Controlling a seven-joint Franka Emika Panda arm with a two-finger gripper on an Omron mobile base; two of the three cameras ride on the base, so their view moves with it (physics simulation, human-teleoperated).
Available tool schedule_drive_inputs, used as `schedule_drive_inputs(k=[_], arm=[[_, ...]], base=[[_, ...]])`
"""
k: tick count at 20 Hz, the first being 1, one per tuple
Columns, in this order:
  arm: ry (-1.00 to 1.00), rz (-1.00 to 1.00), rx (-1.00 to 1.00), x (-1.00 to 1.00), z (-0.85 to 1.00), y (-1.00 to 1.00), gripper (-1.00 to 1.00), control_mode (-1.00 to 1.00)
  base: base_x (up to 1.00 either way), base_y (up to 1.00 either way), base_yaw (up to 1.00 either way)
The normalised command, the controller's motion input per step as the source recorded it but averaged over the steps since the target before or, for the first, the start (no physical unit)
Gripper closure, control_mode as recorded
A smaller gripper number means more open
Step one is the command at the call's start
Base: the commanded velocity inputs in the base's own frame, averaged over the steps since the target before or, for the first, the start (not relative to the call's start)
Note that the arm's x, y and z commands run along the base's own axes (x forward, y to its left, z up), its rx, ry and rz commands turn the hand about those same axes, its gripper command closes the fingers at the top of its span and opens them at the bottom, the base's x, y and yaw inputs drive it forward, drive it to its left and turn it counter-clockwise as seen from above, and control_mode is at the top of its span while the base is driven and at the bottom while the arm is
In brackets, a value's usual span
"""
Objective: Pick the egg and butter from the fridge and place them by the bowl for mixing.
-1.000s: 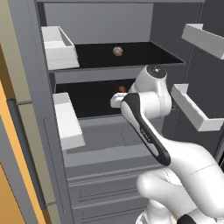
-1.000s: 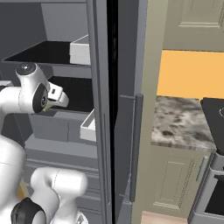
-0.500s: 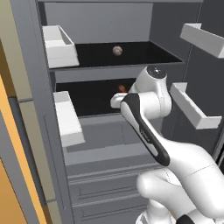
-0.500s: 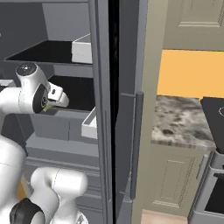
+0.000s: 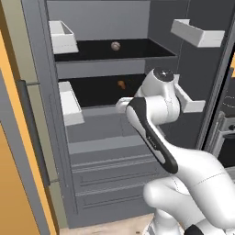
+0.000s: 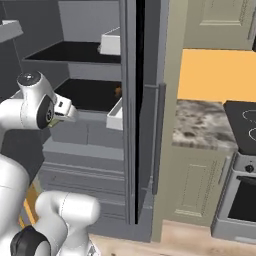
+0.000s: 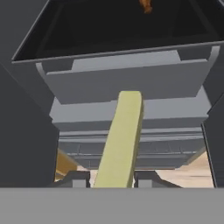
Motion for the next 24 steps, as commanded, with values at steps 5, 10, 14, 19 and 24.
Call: schedule_drive_inputs(k=[5, 10, 14, 19, 24], arm=[[0.00, 0.00, 0.00, 0.00, 0.00, 0.00, 1.00, 1.00], [0.00, 0.00, 0.00, 0.00, 0.00, 0.00, 1.00, 1.00], [0.00, 0.00, 0.00, 0.00, 0.00, 0.00, 1.00, 1.00], [0.00, 0.00, 0.00, 0.00, 0.00, 0.00, 1.00, 1.00], [0.00, 0.00, 0.00, 0.00, 0.00, 0.00, 1.00, 1.00]], base=[[-0.56, -0.06, -0.22], [-0.31, -0.01, -0.61], [-0.18, -0.01, -0.70], [-0.11, 0.00, -0.80], [-0.07, 0.00, -0.80]])
